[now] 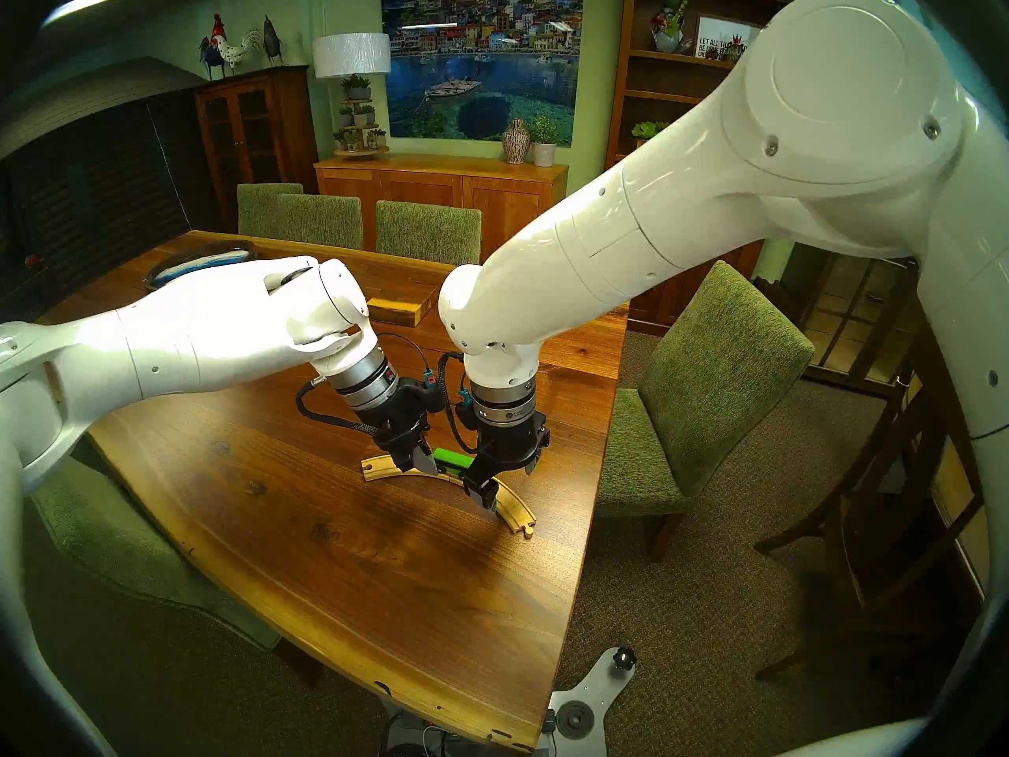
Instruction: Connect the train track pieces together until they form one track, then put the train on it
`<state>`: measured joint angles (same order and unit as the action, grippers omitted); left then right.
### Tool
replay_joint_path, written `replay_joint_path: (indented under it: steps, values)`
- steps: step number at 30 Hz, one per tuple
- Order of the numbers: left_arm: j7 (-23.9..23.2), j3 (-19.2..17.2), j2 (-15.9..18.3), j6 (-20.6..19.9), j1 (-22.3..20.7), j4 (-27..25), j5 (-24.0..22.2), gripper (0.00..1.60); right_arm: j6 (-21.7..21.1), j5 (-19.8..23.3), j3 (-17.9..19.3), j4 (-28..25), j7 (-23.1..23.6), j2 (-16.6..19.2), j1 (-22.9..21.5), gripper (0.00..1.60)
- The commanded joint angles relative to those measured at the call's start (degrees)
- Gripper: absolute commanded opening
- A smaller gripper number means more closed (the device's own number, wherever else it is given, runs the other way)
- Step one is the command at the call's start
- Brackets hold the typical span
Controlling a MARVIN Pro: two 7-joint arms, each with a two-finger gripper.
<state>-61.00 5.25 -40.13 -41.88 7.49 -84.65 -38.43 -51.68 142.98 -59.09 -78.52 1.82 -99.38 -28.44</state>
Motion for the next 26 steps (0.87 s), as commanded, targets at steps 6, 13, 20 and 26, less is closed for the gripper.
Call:
replay_joint_path:
  steps: [6,13,20,26]
  values:
    - [-4.2,0.5,7.6,0.2,-6.4,-1.2,5.6,0.0,-0.1,0.0,0.2,0.5,0.0,0.5,-1.3,1.6]
    - [-6.6,1.7,9.3,1.9,-7.8,-0.6,8.6,1.02,-0.1,0.0,0.2,0.5,0.0,0.5,-1.3,1.6]
    - [-9.8,2.8,8.3,2.7,-8.2,2.7,9.1,1.6,-0.1,0.0,0.2,0.4,0.0,0.5,-1.3,1.6]
    - [-10.2,3.3,8.1,3.0,-8.5,3.1,9.2,1.6,-0.1,0.0,0.2,0.4,0.0,0.5,-1.3,1.6]
